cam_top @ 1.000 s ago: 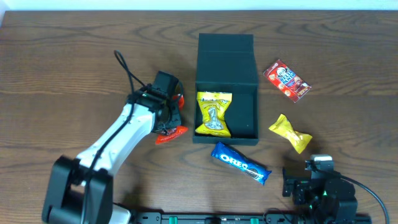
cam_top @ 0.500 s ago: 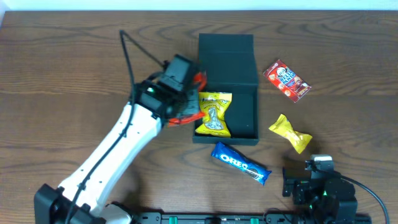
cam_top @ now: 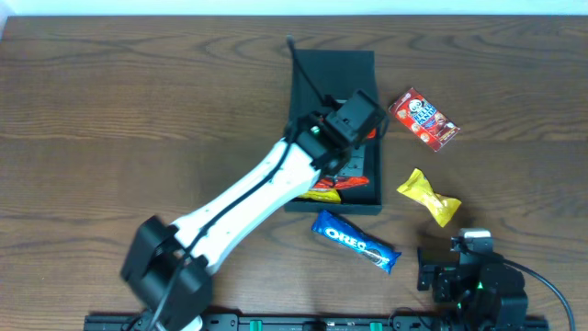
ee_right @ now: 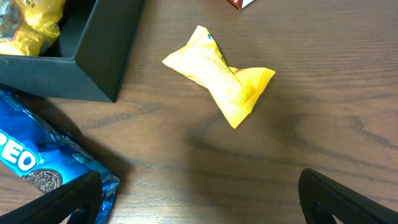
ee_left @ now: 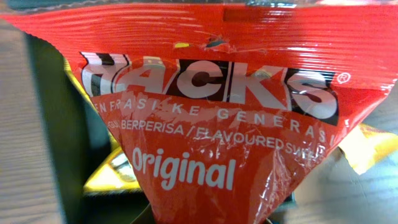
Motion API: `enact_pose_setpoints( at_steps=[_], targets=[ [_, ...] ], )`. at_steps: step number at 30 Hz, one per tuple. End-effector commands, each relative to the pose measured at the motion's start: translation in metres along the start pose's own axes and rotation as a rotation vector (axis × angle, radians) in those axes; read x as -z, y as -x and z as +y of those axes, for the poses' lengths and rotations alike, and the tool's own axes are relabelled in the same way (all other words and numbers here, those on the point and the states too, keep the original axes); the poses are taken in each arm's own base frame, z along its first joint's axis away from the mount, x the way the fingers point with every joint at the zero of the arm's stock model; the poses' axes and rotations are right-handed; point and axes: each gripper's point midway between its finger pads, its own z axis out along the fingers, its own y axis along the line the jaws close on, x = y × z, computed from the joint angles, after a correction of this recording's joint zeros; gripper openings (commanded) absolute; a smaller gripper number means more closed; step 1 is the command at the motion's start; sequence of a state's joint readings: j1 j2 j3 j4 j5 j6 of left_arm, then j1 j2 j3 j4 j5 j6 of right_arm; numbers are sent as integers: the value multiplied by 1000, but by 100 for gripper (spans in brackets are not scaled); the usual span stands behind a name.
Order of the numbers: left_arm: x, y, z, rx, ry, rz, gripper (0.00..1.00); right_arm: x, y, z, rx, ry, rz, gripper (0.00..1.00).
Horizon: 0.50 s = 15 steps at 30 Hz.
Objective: Pack container
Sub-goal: 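Carry the red bag into the black box beside the yellow bag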
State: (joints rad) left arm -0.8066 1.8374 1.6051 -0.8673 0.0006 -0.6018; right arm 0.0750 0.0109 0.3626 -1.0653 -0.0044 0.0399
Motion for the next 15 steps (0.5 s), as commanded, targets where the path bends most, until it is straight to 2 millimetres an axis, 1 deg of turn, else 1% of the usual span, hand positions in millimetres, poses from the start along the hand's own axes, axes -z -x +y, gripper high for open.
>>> enact_pose_setpoints(
  at_steps=[1, 4, 8, 15],
  targets=[
    [-5, 11, -16, 29, -23, -4, 16, -1, -3, -2, 1, -9, 8, 99],
    [-17, 10, -24, 44, -32, 22, 16, -1, -3, -2, 1, -8, 8, 99],
    [-35, 6, -22, 90, -7, 51, 16, -1, -3, -2, 1, -8, 8, 99],
    [-55, 1, -20, 96, 15, 75, 17, -1, -3, -2, 1, -9, 8, 99]
  ],
)
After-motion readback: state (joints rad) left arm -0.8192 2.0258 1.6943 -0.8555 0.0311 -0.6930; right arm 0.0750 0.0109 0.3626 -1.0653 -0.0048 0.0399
